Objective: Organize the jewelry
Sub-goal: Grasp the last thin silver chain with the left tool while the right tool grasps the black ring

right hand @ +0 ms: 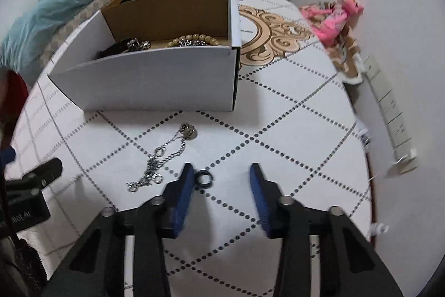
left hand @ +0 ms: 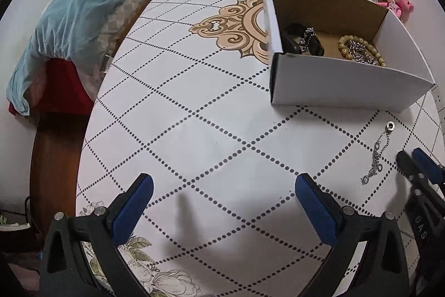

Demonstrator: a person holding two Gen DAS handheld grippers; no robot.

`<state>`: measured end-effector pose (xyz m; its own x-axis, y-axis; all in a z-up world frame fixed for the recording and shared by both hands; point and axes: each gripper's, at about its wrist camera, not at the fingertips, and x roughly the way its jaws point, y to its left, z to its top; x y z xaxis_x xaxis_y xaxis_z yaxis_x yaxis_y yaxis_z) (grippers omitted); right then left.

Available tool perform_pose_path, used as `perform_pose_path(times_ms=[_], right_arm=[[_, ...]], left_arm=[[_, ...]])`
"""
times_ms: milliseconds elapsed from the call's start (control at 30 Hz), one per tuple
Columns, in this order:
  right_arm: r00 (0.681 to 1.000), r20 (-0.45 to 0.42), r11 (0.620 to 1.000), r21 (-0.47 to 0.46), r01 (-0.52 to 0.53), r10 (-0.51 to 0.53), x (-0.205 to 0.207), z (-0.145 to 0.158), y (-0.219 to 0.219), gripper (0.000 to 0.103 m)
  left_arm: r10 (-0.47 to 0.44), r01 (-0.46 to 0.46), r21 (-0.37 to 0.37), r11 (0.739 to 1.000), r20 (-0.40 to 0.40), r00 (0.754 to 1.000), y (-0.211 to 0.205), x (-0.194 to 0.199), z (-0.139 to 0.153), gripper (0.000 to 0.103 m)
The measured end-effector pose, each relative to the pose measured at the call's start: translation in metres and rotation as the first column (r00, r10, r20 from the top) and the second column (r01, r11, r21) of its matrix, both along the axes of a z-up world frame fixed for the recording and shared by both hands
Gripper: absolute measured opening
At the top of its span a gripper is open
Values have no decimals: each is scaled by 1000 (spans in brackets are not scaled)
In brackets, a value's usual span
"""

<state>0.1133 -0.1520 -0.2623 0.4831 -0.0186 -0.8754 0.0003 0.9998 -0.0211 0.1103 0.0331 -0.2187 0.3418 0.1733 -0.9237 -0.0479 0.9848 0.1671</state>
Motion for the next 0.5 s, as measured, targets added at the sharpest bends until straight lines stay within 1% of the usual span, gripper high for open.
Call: perform_pose_path(times_ms=[33, 133, 233, 367, 433, 500], right_arm=[[1000, 3, 1000, -11, 0, 0, 0, 0, 1, 13], [1000, 3, 1000, -2, 5, -5, 0, 2, -3, 13], [999, 2, 999, 24, 40, -40, 1, 5, -16, 13], [992, 8, 990, 70, 123, -124, 2, 12, -52, 13], [988, 9, 985, 76, 153, -154, 2, 14, -66, 13], [983, 9, 980, 81, 184, -185, 3, 15, -80, 13]], left_arm=[[-6, 6, 0, 1000, 0, 1000, -2, 2, -1, 103], [-24, 24, -5, 1000, 1, 1000, -11, 5, -1, 103], [-48, 48, -14, 999, 11, 999, -22, 8, 3, 103], [-105, 108, -85, 991, 39, 994, -44, 16, 10, 103], [-148, 154, -134, 979, 51, 988, -62, 21, 12, 103], [-184, 192, -163, 968, 61, 981, -79, 25, 12, 102]])
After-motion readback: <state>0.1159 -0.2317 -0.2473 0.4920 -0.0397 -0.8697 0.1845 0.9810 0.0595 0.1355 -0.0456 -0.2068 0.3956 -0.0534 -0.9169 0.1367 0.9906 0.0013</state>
